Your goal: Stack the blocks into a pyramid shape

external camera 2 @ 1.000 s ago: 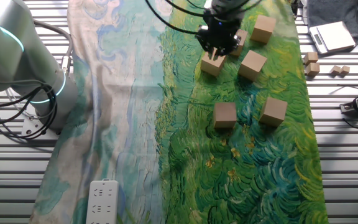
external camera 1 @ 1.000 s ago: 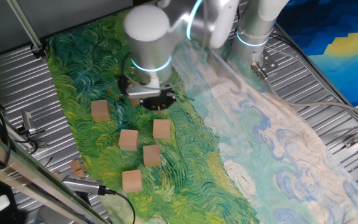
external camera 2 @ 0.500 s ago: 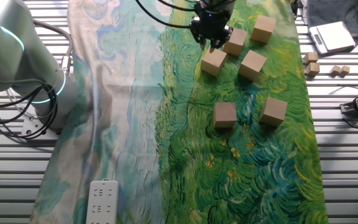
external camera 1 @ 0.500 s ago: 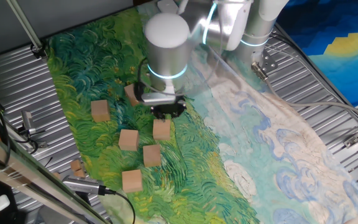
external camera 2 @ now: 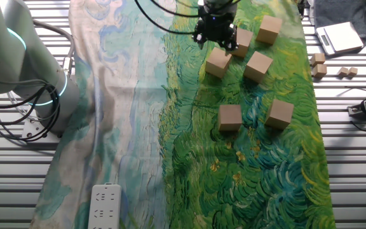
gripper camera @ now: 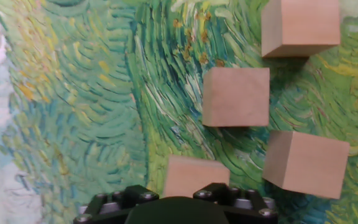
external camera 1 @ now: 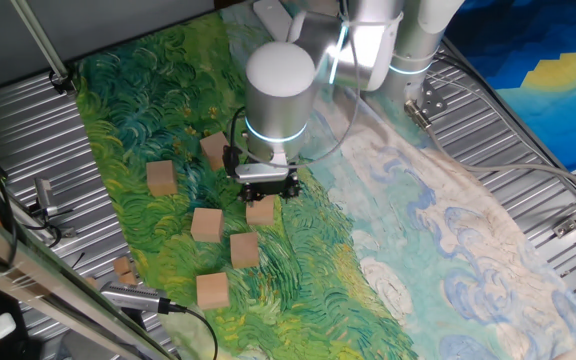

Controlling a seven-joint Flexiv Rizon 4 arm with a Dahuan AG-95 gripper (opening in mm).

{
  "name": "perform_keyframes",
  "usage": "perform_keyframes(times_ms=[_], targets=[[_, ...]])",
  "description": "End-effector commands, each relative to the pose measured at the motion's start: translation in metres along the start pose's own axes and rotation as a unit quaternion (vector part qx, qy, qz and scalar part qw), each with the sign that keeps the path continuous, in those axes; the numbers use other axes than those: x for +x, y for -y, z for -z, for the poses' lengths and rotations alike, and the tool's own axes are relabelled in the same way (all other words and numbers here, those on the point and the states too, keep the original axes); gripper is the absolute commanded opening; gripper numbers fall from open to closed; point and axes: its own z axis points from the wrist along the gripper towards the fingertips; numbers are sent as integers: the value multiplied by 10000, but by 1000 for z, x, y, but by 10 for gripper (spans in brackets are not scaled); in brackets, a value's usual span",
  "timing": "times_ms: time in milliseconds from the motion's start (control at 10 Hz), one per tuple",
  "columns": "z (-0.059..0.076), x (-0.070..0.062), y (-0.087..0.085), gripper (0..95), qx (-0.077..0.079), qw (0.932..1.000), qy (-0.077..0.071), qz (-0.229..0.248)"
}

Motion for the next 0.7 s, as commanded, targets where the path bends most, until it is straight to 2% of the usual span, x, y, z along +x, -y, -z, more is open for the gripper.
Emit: perform_keyframes(times_ms=[100, 400, 700], targets=[[-1, 4, 4, 950, -16, 10000, 33, 34], [-8, 11, 8, 950, 23, 10000, 83, -19], [-13, 9, 12, 950, 43, 9999, 84, -64]])
